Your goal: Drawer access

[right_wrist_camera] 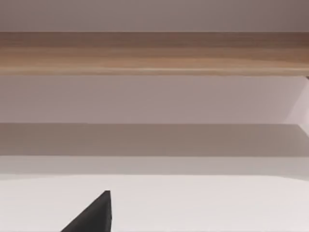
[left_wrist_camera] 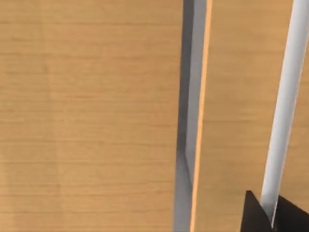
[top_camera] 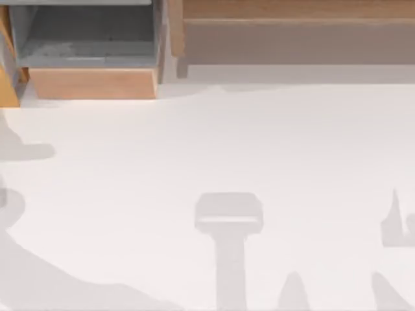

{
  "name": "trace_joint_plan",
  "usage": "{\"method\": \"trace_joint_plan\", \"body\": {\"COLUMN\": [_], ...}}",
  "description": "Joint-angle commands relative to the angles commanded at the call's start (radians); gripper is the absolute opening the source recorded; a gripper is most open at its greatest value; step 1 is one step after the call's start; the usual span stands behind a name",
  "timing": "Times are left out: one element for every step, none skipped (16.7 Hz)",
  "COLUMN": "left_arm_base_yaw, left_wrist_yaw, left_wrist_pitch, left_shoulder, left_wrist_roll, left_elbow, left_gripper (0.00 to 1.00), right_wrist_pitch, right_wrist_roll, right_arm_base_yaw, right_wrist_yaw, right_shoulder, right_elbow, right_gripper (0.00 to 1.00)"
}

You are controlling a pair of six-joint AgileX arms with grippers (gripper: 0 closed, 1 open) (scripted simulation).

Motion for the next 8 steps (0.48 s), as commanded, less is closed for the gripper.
{"method": "trace_joint_plan", "body": {"left_arm_base_yaw": [0.005,0.008,0.009,0.009,0.009,0.006,0.008,0.014], "left_wrist_yaw": [0.005,0.008,0.008,0.008,0.008,0.006,0.007,0.01], "left_wrist_pitch": [0.013,0.02,0.021,0.021,0.021,0.016,0.019,0.028], "left_shoulder": [-0.011,-0.017,-0.017,-0.017,-0.017,-0.011,-0.013,-0.021], "left_wrist_roll": [0.001,0.002,0.002,0.002,0.002,0.002,0.002,0.004], "left_elbow": [-0.019,-0.029,-0.03,-0.03,-0.03,-0.025,-0.027,-0.038], "left_gripper": [0.0,0.0,0.0,0.0,0.0,0.0,0.0,0.0], "right_wrist_pitch": [0.0,0.0,0.0,0.0,0.0,0.0,0.0,0.0], "right_wrist_roll": [0.0,0.0,0.0,0.0,0.0,0.0,0.0,0.0], "right_arm_base_yaw": [0.0,0.0,0.0,0.0,0.0,0.0,0.0,0.0], "right_wrist_yaw": [0.0,0.0,0.0,0.0,0.0,0.0,0.0,0.0], "right_shoulder": [0.0,0.0,0.0,0.0,0.0,0.0,0.0,0.0], "right_elbow": [0.0,0.0,0.0,0.0,0.0,0.0,0.0,0.0], "right_gripper": [1.0,1.0,1.0,1.0,1.0,1.0,1.0,1.0]}}
